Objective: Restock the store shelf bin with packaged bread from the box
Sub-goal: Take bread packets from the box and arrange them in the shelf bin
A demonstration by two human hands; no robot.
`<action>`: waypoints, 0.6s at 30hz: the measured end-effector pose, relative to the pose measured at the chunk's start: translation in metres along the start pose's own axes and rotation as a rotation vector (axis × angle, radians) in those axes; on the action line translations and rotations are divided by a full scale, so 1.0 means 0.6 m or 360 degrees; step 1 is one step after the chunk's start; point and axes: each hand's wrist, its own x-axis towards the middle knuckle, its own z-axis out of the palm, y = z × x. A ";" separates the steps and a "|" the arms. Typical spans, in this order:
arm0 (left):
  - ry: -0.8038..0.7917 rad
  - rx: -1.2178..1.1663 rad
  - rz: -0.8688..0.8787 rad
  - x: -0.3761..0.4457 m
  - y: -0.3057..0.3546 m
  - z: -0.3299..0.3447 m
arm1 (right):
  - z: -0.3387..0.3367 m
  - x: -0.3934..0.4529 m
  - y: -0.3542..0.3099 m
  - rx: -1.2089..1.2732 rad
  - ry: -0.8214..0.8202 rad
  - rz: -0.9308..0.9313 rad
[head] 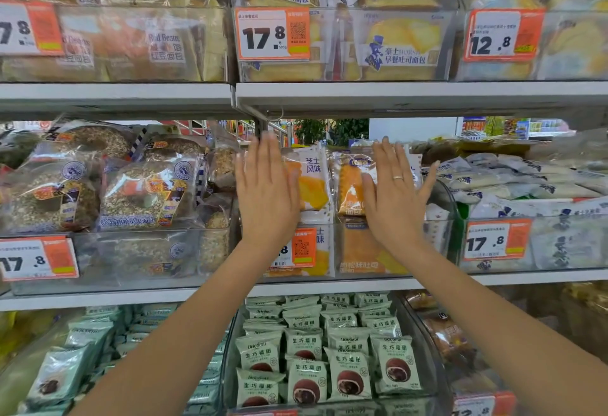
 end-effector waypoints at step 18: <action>-0.0477 0.0146 0.0268 -0.039 0.001 0.014 | -0.010 -0.010 0.013 -0.0097 -0.0457 0.0054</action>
